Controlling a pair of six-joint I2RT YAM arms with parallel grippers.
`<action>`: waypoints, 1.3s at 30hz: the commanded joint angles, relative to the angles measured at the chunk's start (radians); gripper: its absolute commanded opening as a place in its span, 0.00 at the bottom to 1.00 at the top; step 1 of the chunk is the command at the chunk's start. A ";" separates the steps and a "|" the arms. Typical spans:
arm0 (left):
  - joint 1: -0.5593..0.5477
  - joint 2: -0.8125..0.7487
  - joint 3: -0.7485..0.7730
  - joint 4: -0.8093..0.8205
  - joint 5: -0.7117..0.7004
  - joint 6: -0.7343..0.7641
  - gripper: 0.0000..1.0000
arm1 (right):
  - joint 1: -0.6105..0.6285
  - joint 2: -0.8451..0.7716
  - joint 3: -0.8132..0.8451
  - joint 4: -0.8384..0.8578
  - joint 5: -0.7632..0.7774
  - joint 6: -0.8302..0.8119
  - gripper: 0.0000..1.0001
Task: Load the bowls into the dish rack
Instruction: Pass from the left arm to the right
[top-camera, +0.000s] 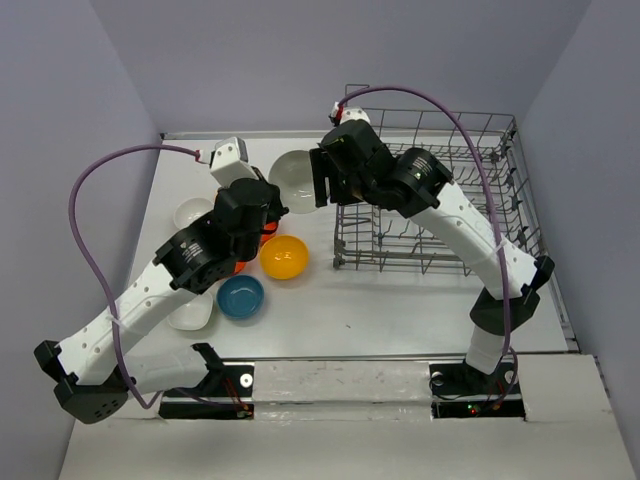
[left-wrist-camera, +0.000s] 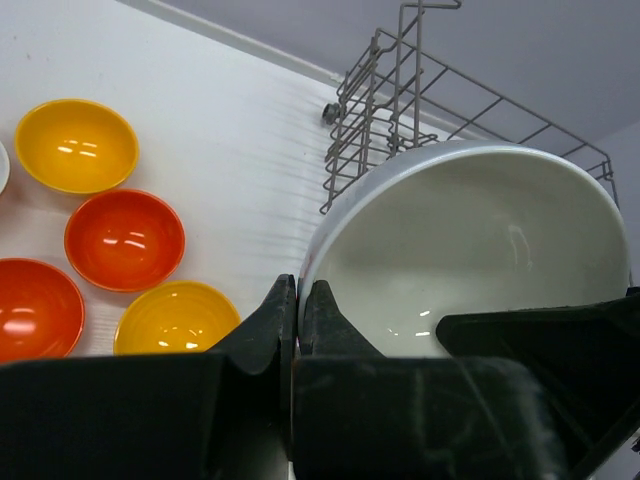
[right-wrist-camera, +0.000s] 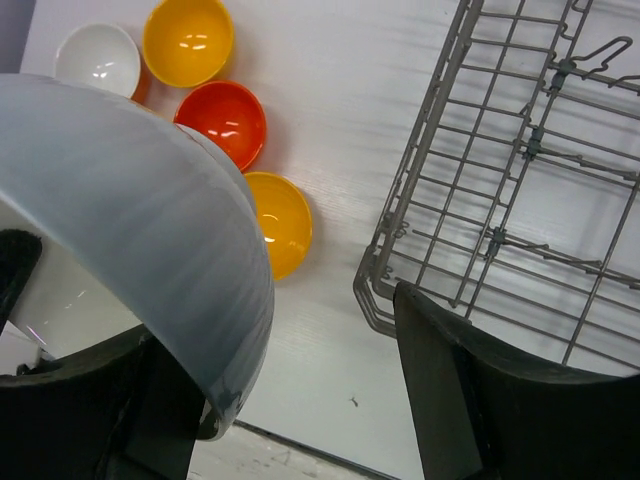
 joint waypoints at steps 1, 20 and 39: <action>-0.002 -0.058 -0.034 0.191 -0.093 -0.045 0.00 | 0.010 -0.004 0.040 0.064 0.051 0.073 0.73; -0.004 -0.066 -0.070 0.286 -0.075 -0.038 0.00 | 0.010 0.015 0.083 0.201 0.093 0.018 0.70; -0.004 0.080 0.127 0.034 0.133 0.002 0.00 | 0.010 -0.124 -0.112 0.362 0.117 -0.228 0.71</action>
